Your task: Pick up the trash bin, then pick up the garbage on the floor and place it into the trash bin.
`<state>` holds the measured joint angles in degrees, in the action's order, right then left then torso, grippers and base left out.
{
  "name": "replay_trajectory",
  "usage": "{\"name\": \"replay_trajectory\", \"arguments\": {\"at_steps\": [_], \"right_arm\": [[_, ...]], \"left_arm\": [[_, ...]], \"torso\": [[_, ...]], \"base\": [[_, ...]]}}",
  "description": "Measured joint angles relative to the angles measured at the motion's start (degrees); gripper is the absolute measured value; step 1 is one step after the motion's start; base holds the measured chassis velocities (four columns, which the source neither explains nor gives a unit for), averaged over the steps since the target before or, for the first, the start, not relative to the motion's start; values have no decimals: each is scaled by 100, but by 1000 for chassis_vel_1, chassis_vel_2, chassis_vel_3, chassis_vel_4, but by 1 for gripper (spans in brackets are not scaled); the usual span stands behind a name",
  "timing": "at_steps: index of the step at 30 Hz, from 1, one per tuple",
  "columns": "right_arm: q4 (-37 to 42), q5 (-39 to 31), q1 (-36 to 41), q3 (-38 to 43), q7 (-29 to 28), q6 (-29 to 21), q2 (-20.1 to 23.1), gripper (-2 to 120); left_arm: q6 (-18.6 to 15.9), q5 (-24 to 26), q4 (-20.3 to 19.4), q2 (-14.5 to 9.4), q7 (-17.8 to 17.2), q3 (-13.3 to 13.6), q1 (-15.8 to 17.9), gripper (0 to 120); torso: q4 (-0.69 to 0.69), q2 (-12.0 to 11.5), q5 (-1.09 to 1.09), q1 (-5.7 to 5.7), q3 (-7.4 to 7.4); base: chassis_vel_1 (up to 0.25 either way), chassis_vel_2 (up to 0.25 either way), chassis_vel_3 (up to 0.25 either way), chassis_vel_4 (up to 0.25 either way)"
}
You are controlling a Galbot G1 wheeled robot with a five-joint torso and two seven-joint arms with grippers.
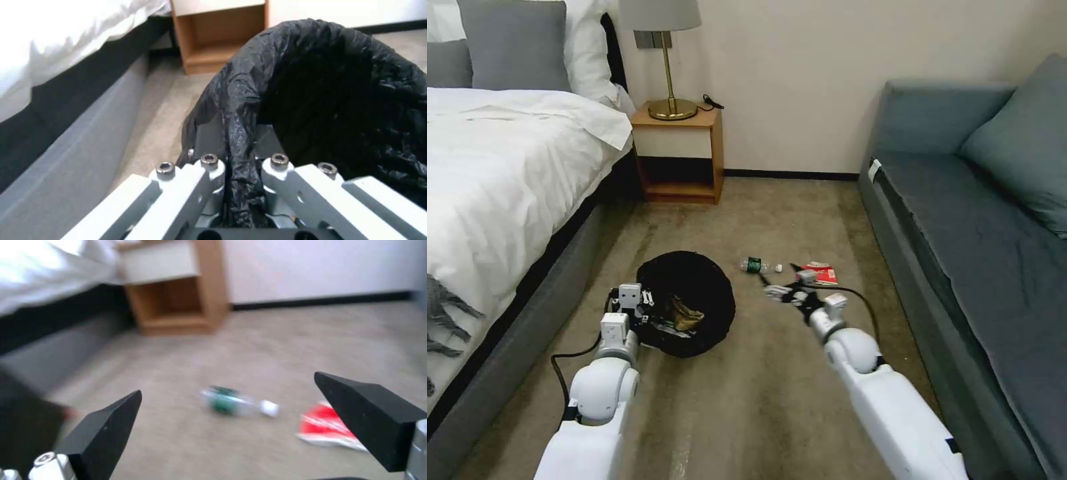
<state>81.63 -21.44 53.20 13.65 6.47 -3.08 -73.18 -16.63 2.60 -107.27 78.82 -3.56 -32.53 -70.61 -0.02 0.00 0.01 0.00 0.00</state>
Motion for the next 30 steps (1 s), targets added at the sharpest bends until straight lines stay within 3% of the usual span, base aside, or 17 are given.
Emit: {"name": "replay_trajectory", "arguments": {"at_steps": [2, 8, 24, 30], "right_arm": [[-244, 109, 83, 329, -342, -108, 6, 100], [-684, 218, 116, 674, -484, -134, -63, 100], [-985, 429, 97, 741, -410, -82, -179, 100], [-1032, 594, 79, 719, -395, -5, -247, 100]], "left_arm": [[83, 35, 164, -66, 2, -157, -39, 4], [123, 175, 277, -158, 2, -293, -39, 4], [153, 180, 196, -195, 5, -216, -126, 4], [214, 177, 199, -188, 5, -157, -175, 4]], "torso": [[2, 0, 0, 0, 0], [2, 0, 0, 0, 0], [2, 0, 0, 0, 0], [2, 0, -1, 0, 0]], "base": [[0, 0, 0, 0], [0, 0, 0, 0], [0, 0, 0, 0], [-85, 107, 96, -90]]}}
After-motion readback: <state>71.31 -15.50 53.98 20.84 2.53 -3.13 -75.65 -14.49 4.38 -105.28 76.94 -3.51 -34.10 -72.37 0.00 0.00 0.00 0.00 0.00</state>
